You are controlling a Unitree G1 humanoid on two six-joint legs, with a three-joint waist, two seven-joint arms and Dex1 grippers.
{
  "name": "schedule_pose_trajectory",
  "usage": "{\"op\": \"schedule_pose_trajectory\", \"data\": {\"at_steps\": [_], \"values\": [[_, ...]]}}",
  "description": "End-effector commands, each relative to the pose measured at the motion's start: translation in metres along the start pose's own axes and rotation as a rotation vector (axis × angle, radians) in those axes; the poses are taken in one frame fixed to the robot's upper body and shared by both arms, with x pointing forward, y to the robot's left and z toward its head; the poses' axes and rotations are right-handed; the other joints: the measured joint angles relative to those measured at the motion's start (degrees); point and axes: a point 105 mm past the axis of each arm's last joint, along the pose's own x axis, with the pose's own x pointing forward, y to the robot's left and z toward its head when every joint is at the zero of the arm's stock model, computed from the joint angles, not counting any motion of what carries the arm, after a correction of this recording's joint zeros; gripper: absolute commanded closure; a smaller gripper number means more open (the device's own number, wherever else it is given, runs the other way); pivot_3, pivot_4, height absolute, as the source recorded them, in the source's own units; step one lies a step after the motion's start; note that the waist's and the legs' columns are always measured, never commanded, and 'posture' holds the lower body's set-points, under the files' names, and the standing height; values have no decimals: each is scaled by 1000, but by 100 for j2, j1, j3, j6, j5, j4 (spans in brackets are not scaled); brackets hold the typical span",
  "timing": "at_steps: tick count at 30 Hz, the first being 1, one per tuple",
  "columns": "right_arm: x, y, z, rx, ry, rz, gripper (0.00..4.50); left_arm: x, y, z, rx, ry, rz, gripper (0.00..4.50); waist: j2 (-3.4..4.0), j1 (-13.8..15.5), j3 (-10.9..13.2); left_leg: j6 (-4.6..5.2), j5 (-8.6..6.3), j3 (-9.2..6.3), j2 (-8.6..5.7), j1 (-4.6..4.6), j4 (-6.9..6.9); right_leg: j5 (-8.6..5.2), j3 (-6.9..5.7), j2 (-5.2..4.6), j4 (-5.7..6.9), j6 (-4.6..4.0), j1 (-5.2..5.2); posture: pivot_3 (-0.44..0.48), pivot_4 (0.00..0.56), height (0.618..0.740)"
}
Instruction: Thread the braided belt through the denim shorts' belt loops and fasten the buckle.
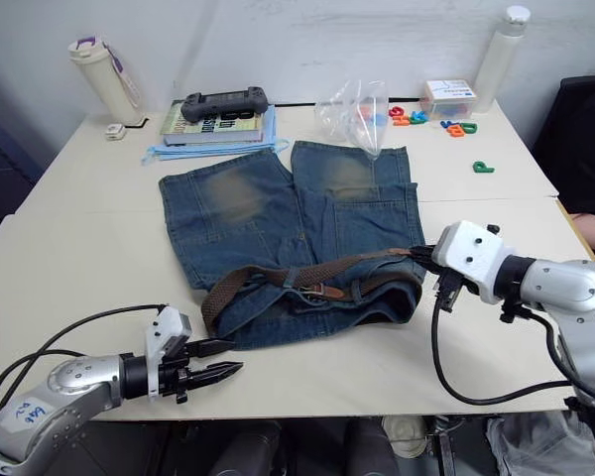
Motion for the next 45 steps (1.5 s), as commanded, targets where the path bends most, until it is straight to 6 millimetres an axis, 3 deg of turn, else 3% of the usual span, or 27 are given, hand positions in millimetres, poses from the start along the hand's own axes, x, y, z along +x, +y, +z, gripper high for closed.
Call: {"op": "schedule_pose_trajectory", "data": {"at_steps": [1, 5, 9, 14, 17, 25, 28, 31, 34, 37, 45], "values": [[-13, -21, -1, -32, 48, -70, 4500, -18, 25, -67, -170, 228, 169, 1998, 10, 0, -4, 0, 0, 0, 0, 0, 0, -1, 0, 0, 0, -1, 0, 0, 150, 667], [-14, -22, 0, 62, 56, -33, 4500, -18, 25, -68, -167, 228, 167, 1998, 16, -2, -7, 0, 0, 0, 2, 2, -6, -6, 0, 0, 0, -11, -1, 0, 150, 667], [-17, -22, 19, 171, -9, 30, 4500, -19, 25, -68, -166, 228, 165, 1998, 22, -3, -10, 1, 1, 0, 2, 1, -10, -6, 1, 0, 0, -10, -5, 0, 150, 667], [-19, -12, 27, 210, -27, 119, 4500, -18, 25, -69, -165, 227, 161, 1998, 22, 4, -10, 1, 1, 0, 5, 1, -22, -6, -3, 0, -2, -10, -8, 0, 150, 667], [-24, -17, 30, 250, -31, 156, 4500, -19, 26, -71, -164, 231, 158, 1998, 28, 0, -9, 1, 1, 2, 6, 1, -23, -6, -3, 0, -3, -10, -8, 0, 150, 667], [-26, -23, 77, 437, -297, 255, 4500, -19, 27, -72, -161, 230, 153, 1998, 38, -7, -11, -1, 2, 4, 14, 3, -32, -7, -9, 0, -4, -13, -9, 0, 150, 667], [-20, -30, 74, 571, -312, 238, 4500, -18, 26, -72, -162, 229, 149, 1998, 37, -3, -11, -3, 3, 3, 15, 2, -33, -6, -12, 0, -4, -11, -9, 0, 150, 667], [-10, -27, 55, 722, -225, 238, 4500, -17, 26, -72, -163, 227, 146, 1998, 39, -1, -10, -10, 8, 3, 17, 1, -36, -4, -15, -1, -7, -11, -9, 0, 150, 667], [0, -10, 28, 711, -35, 229, 4500, -16, 26, -73, -161, 227, 142, 1998, 48, 13, -16, -9, 9, 4, 18, -4, -45, -5, -19, -4, -16, -14, -13, 0, 150, 667], [5, -3, 2, 507, 115, 167, 4500, -15, 26, -72, -160, 223, 139, 1998, 68, 11, -26, -2, 14, 8, 17, -5, -63, -5, -20, -5, -32, -14, -14, 0, 150, 667], [7, -14, 30, 112, -94, 55, 4500, -20, 29, -72, -146, 210, 157, 1998, 65, -2, -17, -42, 25, 12, 22, 3, -75, 4, -38, -4, -35, 1, -11, 0, 150, 667]]}}
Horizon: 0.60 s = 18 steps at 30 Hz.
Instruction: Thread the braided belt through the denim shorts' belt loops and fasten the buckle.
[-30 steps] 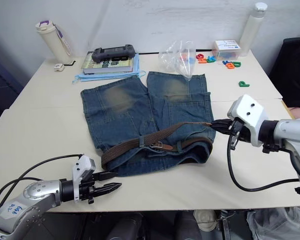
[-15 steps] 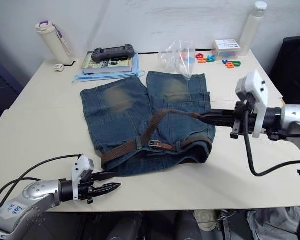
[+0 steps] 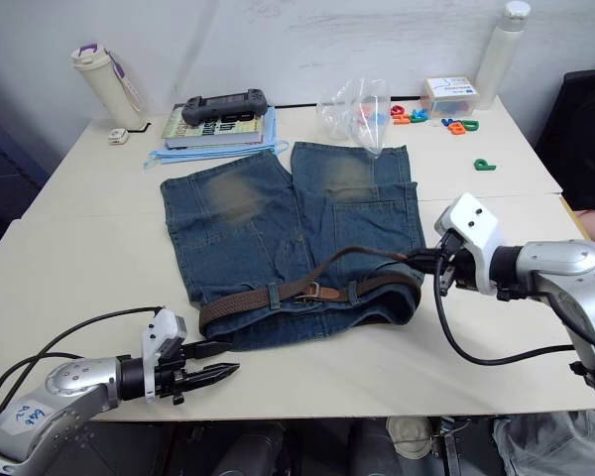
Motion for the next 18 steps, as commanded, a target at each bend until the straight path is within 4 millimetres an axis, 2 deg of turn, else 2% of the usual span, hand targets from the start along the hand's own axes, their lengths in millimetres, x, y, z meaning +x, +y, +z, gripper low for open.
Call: {"op": "schedule_pose_trajectory", "data": {"at_steps": [1, 5, 8, 11, 13, 16, 18], "values": [[-4, 2, 22, -200, -97, -38, 4500, -20, 25, -66, -143, 222, 173, 1998, -5, 1, 3, -4, 1, 0, 0, 0, 0, 0, -1, 0, 0, 0, 0, 0, 150, 667], [4, 16, 44, -404, -180, -42, 4500, -21, 25, -46, -94, 113, 170, 1998, -19, -7, 13, -11, 7, 0, 0, -2, -3, 1, -1, 0, 1, 2, -3, 0, 150, 667], [8, 24, 51, -472, -197, -34, 4500, -20, 22, -30, -40, 41, 157, 1375, -42, -5, 27, -23, 13, -1, 8, -2, -5, 3, -4, 8, 2, -1, -4, 0, 150, 667], [12, 34, 52, -557, -179, -6, 4500, -23, 14, -4, -19, -56, 139, 161, -93, 20, 60, -43, 19, -10, 17, -8, -5, 9, -15, 12, 1, -13, -8, 0, 150, 667], [13, 38, 53, -592, -172, 10, 4500, -27, 7, 15, -22, -120, 117, 27, -122, 18, 88, -44, 19, -12, 18, -16, -5, 10, -17, 12, -3, -17, -9, 0, 150, 667], [19, 45, 60, -655, -172, 16, 4500, -36, -25, 53, 37, -208, -8, 27, -162, 13, 135, -19, 32, -12, 18, -35, -4, 11, -17, 12, -8, -18, -25, 0, 150, 667], [26, 53, 64, -678, -178, 22, 4500, -38, -45, 75, 69, -264, -87, 27, -178, 15, 153, -36, 39, -13, 18, -49, -2, 12, -19, 12, -9, -18, -35, 0, 150, 667]]}}
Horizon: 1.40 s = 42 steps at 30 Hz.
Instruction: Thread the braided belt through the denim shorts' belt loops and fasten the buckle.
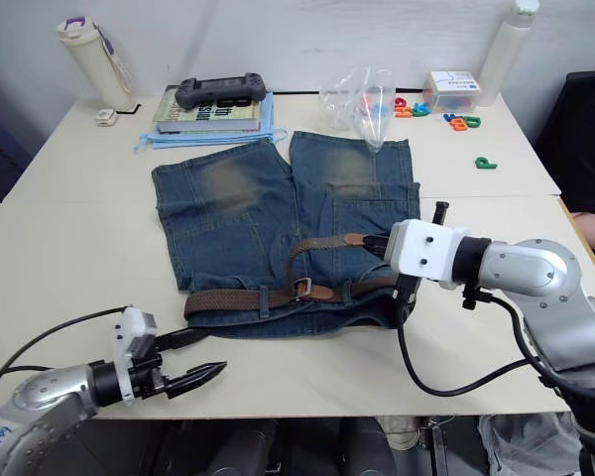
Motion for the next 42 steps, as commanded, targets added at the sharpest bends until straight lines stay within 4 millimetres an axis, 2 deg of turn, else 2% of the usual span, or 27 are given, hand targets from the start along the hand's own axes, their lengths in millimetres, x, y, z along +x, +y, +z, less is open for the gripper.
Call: {"op": "schedule_pose_trajectory", "data": {"at_steps": [1, 3, 6, 7, 9, 12, 15, 27, 32, 35, 42], "values": [[10, 5, 24, -102, -45, 3, 4500, 0, -40, 48, 88, -122, -153, 27, -4, 1, 4, -9, 1, -2, 0, -12, 2, 1, -2, 0, -5, 2, -8, 0, 150, 667], [19, 11, 28, -122, -48, 12, 4500, 4, -44, 60, 114, -162, -152, 27, 1, 16, 6, -12, -4, -2, -1, -16, 2, 2, -6, 0, -22, 4, -4, 0, 150, 667], [31, 18, 36, -152, -63, 22, 4500, 20, -34, 73, 218, -195, -32, 27, 0, 15, 7, -9, -3, -5, -6, -30, 1, 6, -18, 1, -44, 11, -3, 0, 150, 667], [33, 18, 37, -164, -60, 19, 4500, 26, -25, 75, 249, -192, 47, 27, -5, 13, 10, -4, 0, -5, -12, -37, 1, 9, -19, 1, -50, 16, -3, 0, 150, 667], [35, 16, 38, -186, -48, 13, 4500, 36, -11, 79, 354, -172, 175, 27, -6, 13, 10, 2, 3, -5, -21, -47, 3, 16, -20, -1, -56, 29, -6, 0, 150, 667], [36, 16, 39, -203, -43, 12, 4500, 47, -9, 89, 468, -193, 253, 27, -19, 18, 17, 11, 8, -4, -31, -51, 5, 24, -18, -6, -60, 43, -5, 0, 150, 667], [36, 15, 42, -211, -43, 7, 4500, 57, -7, 89, 532, -164, 302, 27, -21, 20, 18, 14, 10, -3, -36, -51, 6, 30, -13, -9, -64, 55, -3, 0, 150, 667], [43, 18, 56, -276, -84, 12, 4500, 82, -4, 104, 472, -232, 322, 27, -23, 16, 19, 5, 24, -4, -36, -49, 22, 30, -16, -9, -33, 56, -5, 0, 150, 667], [45, 18, 61, -291, -105, 2, 4500, 91, -2, 101, 468, -211, 334, 27, -25, 14, 20, 4, 25, -3, -37, -50, 47, 31, -15, -9, -14, 56, -5, 0, 150, 667], [44, 19, 64, -287, -115, -2, 4500, 94, -2, 99, 463, -202, 322, 796, -25, 15, 20, 4, 24, -3, -37, -50, 65, 31, -13, -10, 5, 56, -5, 0, 150, 667], [43, 18, 65, -281, -114, -12, 4500, 98, 0, 100, 477, -188, 311, 3939, -25, 15, 20, 2, 23, -4, -37, -50, 94, 31, -9, -13, 33, 57, -5, 0, 150, 667]]}}
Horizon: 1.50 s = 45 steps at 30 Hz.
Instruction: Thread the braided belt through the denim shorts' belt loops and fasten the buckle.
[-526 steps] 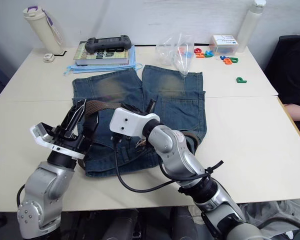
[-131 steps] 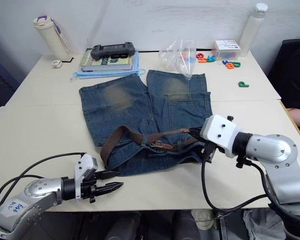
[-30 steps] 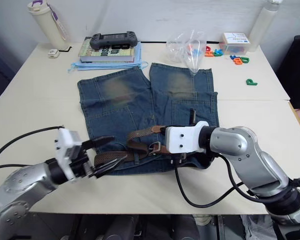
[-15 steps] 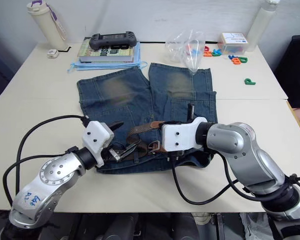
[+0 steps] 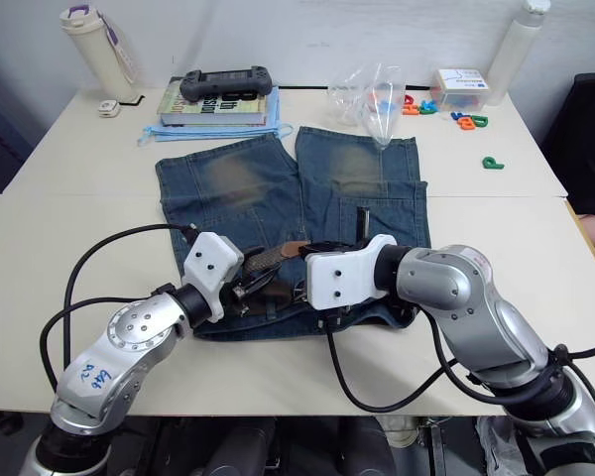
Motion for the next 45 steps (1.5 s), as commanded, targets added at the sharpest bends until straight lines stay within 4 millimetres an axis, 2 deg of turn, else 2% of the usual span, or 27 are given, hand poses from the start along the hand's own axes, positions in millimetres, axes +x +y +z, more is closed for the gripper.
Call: {"op": "schedule_pose_trajectory", "data": {"at_steps": [1, 9, 11, 12, 18, 20, 23, 30, 35, 39, 45], "values": [[-4, -6, 10, -36, -22, -28, 4500, 1, -2, 10, 25, -45, -14, 4451, 0, -5, 0, 0, 0, 0, 0, 0, 0, 0, 0, 0, 1, 0, 0, 0, 150, 667], [-2, -6, 6, 50, -10, -59, 4500, -6, -2, 6, 37, -119, -35, 4481, 0, -11, 0, 0, 0, 1, 0, -2, 0, 0, 1, 0, 0, -1, -4, 0, 150, 667], [-1, -9, 6, 91, -10, -81, 3784, -9, 1, 3, -4, -141, -8, 4500, 0, -10, 0, 0, 0, 1, 1, -1, 1, 0, 2, 0, 2, -1, -4, 0, 150, 667], [-1, -9, 5, 106, -9, -88, 3605, -9, 2, 2, -15, -149, 0, 4500, 0, -8, 0, 1, 0, 1, 1, -1, 1, 0, 2, -1, 3, -1, -4, 0, 150, 667], [-2, -14, 6, 155, -7, -128, 825, -12, 8, -9, -45, -151, 38, 4500, 0, -7, -1, 3, -1, 1, -3, -3, 3, 0, 2, -4, 4, -1, -5, 0, 150, 667], [-5, -15, 6, 185, -7, -138, 23, -14, 11, -13, -61, -151, 55, 4500, -1, -7, -1, 5, -2, 1, -4, -4, 3, 0, 2, -5, 4, -1, -6, 0, 150, 667], [-16, -11, -1, 209, 32, -132, 23, -17, 15, -20, -95, -150, 83, 4500, -1, -4, -1, 6, -2, 1, -4, -5, 3, 0, 2, -5, 4, -1, -7, 0, 150, 667], [-29, 33, -5, 203, 100, -18, 23, -18, 21, -25, -134, -138, 113, 4500, -4, 30, -2, 17, -8, 3, -5, -7, 3, 0, 2, -8, 2, -1, -7, 0, 150, 667], [-23, 57, -16, 197, 169, -3, 23, -18, 19, -25, -135, -136, 97, 4500, -7, -11, -5, 15, -8, 5, -4, -3, 4, 0, 5, -8, 8, 0, -6, 0, 150, 667], [-19, 64, -32, 186, 241, -32, 23, -18, 20, -23, -131, -136, 94, 4500, -9, -1, -5, 14, -7, 5, -5, -2, 4, 0, 5, -8, 10, 0, -6, 0, 150, 667], [-4, 68, -35, 208, 256, -69, 23, -19, 22, -24, -127, -132, 99, 4500, -11, -6, -7, 10, -6, 4, -4, -2, 4, 0, 4, -7, 10, 0, -7, 0, 150, 667]]}}
